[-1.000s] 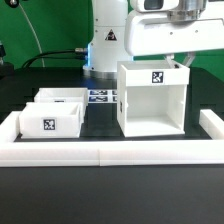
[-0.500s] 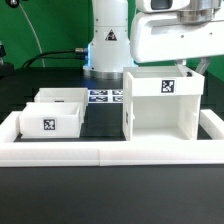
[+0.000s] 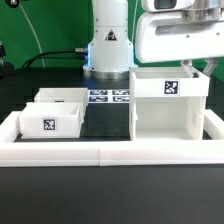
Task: Assemble drawer
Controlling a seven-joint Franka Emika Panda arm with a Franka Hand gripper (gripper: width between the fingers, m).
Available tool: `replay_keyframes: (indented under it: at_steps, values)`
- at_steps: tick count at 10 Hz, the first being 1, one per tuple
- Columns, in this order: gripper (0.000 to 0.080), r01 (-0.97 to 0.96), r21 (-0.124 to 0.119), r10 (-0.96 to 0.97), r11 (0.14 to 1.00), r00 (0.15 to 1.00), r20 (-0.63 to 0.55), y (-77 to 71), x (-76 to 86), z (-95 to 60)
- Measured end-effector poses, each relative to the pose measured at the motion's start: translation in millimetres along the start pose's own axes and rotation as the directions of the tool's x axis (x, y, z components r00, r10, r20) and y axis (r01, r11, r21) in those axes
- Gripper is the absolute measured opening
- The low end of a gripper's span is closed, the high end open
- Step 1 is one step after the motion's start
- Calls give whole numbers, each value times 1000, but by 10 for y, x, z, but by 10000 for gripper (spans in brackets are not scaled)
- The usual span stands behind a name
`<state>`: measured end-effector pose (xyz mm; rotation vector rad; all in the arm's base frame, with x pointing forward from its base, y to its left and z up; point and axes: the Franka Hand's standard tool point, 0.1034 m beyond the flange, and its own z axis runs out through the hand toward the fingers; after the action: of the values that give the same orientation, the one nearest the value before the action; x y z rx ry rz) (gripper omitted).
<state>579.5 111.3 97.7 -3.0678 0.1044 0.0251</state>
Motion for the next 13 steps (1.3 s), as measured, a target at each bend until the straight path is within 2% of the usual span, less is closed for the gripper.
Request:
replay_keyframes:
  at_steps: [2, 4, 6, 9, 11, 12, 13]
  values:
    - [38, -160, 4, 160, 987, 987, -7, -6, -1, 8]
    - [38, -423, 19, 423, 906, 906, -19, 42, 17, 3]
    - [38, -527, 30, 528, 849, 849, -15, 98, 51, -14]
    - [38, -637, 40, 637, 770, 771, -1, 43, 38, -10]
    - [38, -724, 45, 725, 688, 689, 12, 18, 29, -5]
    - [38, -781, 45, 781, 623, 624, 22, 37, 22, 4]
    - [38, -852, 44, 852, 521, 522, 32, 72, 27, 3]
